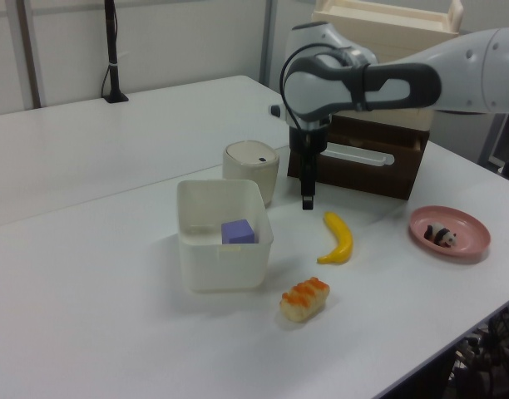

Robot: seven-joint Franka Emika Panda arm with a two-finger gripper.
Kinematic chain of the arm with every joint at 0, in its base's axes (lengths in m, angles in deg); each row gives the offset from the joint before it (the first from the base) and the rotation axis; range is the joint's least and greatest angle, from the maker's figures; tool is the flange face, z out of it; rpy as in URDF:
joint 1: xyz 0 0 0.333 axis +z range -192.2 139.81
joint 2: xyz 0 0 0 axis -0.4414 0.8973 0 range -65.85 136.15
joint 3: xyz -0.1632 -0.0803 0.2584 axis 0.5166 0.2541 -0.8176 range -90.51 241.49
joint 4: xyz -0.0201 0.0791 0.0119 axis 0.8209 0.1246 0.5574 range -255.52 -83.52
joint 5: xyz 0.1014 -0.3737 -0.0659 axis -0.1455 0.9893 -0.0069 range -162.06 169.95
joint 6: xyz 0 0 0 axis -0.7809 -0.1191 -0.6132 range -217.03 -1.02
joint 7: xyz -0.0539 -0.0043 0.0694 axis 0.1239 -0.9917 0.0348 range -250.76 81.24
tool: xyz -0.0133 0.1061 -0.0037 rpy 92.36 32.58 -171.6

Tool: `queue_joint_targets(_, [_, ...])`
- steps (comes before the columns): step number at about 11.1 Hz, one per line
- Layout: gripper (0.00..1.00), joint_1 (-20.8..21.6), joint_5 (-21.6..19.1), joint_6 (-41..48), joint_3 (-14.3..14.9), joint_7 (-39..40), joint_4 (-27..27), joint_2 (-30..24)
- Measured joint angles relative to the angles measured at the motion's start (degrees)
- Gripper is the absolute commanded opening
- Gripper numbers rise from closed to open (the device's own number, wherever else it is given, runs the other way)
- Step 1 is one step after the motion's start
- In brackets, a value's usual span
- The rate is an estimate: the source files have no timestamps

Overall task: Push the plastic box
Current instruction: 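Move the gripper over the white plastic box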

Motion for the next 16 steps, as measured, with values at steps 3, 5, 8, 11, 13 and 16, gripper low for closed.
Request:
queue_joint_targets(3, [1.00, 0.9, 2.8, 0.0, 0.0, 5.1, 0.0, 1.9])
queue_joint_targets(5, [1.00, 1.0, 3.0, -1.3, 0.0, 5.8, 0.1, 2.5])
queue_joint_targets(8, [1.00, 0.9, 3.0, -8.2, 0.0, 5.7, 0.1, 2.8])
queue_joint_targets(11, [1.00, 0.9, 3.0, -14.2, 0.0, 5.7, -1.4, 3.5])
queue_joint_targets(13, [1.00, 0.9, 3.0, -16.5, 0.0, 5.7, -3.0, 4.4])
queue_joint_targets(16, [1.00, 0.9, 3.0, -16.8, 0.0, 5.7, -3.3, 5.4])
